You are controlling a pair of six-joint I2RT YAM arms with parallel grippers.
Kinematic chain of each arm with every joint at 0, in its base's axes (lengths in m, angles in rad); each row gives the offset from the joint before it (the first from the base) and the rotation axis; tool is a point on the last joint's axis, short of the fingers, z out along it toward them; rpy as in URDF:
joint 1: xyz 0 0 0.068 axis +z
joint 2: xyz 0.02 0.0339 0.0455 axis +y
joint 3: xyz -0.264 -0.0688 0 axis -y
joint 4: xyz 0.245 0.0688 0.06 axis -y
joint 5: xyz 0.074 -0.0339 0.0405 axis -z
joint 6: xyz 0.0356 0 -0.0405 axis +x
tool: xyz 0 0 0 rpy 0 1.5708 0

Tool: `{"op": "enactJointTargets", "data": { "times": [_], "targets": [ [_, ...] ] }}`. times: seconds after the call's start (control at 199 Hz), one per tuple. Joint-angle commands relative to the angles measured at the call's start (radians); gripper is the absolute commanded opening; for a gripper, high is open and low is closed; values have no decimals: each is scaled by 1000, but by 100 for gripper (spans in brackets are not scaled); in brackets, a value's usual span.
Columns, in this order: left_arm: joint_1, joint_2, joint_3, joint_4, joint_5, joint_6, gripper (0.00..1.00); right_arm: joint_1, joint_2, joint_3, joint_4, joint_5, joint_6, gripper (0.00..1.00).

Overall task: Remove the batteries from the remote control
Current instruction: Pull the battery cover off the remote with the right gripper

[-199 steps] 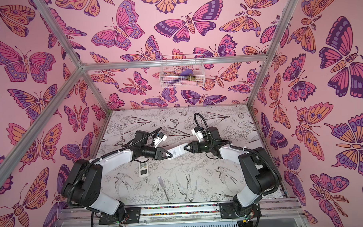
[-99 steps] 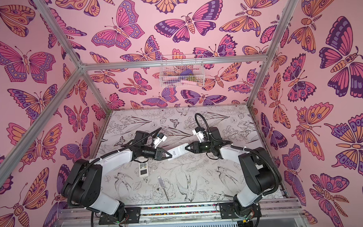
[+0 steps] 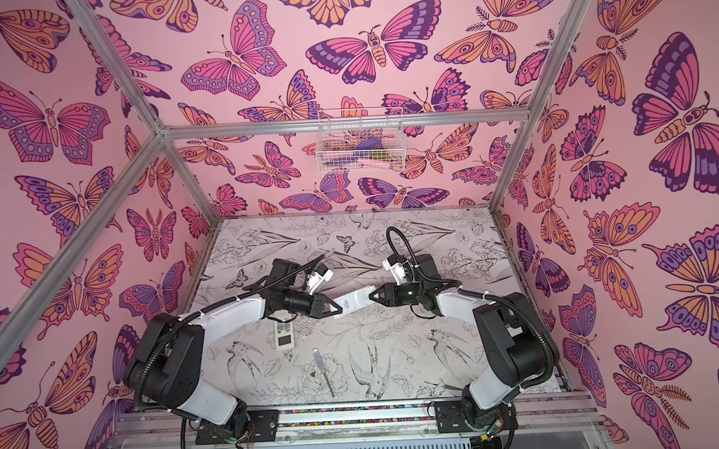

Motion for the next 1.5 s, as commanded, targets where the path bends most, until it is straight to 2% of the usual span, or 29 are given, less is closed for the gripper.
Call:
{"op": "enactJointTargets", "data": {
  "times": [0.0,0.246,0.602,0.958,1.289,1.499],
  "targets": [
    [-8,17,16,-9,-32,14,0,-1,-27,3,-22,-20,-29,38],
    [-12,20,23,-19,-36,17,0,-1,-23,-16,20,-27,-1,38],
    [-20,28,31,-24,-32,14,0,1,-24,-42,91,-51,54,28],
    [-29,38,38,-31,-46,25,0,2,-28,-52,55,-53,40,20],
    [-36,41,41,-42,-46,31,0,1,-49,-79,115,-77,75,12],
    [-38,44,42,-46,-51,34,0,1,-76,-77,91,-84,71,6]
  ]
}}
